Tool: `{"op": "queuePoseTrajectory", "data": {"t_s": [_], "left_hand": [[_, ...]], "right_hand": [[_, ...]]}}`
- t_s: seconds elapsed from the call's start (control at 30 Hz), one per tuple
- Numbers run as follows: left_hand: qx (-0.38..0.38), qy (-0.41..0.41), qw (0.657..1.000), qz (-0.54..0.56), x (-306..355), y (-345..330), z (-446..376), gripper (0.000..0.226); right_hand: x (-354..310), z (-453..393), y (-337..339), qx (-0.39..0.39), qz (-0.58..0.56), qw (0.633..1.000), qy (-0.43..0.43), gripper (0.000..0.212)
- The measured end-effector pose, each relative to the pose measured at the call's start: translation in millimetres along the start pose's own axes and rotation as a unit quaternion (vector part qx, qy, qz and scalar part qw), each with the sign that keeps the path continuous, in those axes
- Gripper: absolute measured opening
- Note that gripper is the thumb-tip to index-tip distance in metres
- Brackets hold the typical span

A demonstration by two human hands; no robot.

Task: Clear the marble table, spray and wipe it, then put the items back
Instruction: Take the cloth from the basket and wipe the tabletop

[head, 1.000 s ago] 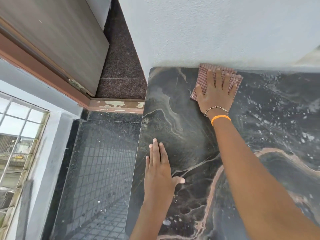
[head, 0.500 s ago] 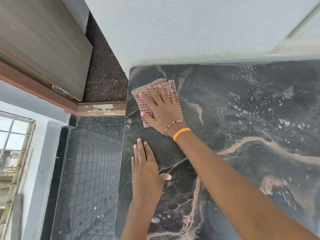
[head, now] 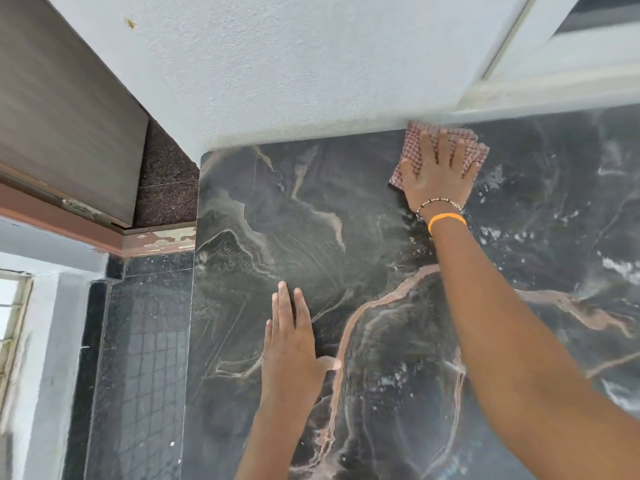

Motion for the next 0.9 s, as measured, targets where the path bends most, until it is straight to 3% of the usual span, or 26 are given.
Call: {"op": "queuePoseTrajectory", "data": {"t_s": [0.13,0.2,0.33,0.47,0.6,0.73,0.9], "left_hand": [[0.007,-0.003,1.000,-0.013,3,1,0,0.113],[0.011,-0.005,1.000,-0.013,4,1,-2,0.113],[0.022,-0.012,1.000,0.003,4,1,-2,0.113],[0.067,-0.001,0.998,0.011,-2,1,14,0.107],[0.047,0.012,0.999,0.005,-9,-16,42,0.115],[-0.010,0.015,0.999,-0.026,-2,-33,54,0.130],[0.004,0.013,0.999,-0.032,0,-33,55,0.128]], "right_hand": [[27,44,4,0.019,-0.006,0.999,-0.043,0.061],[13,75,-1,0.016,0.000,1.000,-0.017,0.061],[-60,124,-24,-0.027,0.006,0.992,0.125,0.062],[-129,173,-45,-0.091,0.006,0.952,0.292,0.062],[-102,198,-42,-0.102,0.020,0.921,0.377,0.061],[-24,167,-21,-0.069,0.039,0.948,0.309,0.061],[65,144,1,-0.040,0.040,0.987,0.153,0.062]]}}
Point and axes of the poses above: each hand's wrist, its own z-axis away from the middle knuckle, its own y-axis out of the back of the hand, x = y × z, the point moved 8 cm from there along -z, towards the middle knuckle, and after that the axes turned 1 degree about z, right-handed, at the moved point
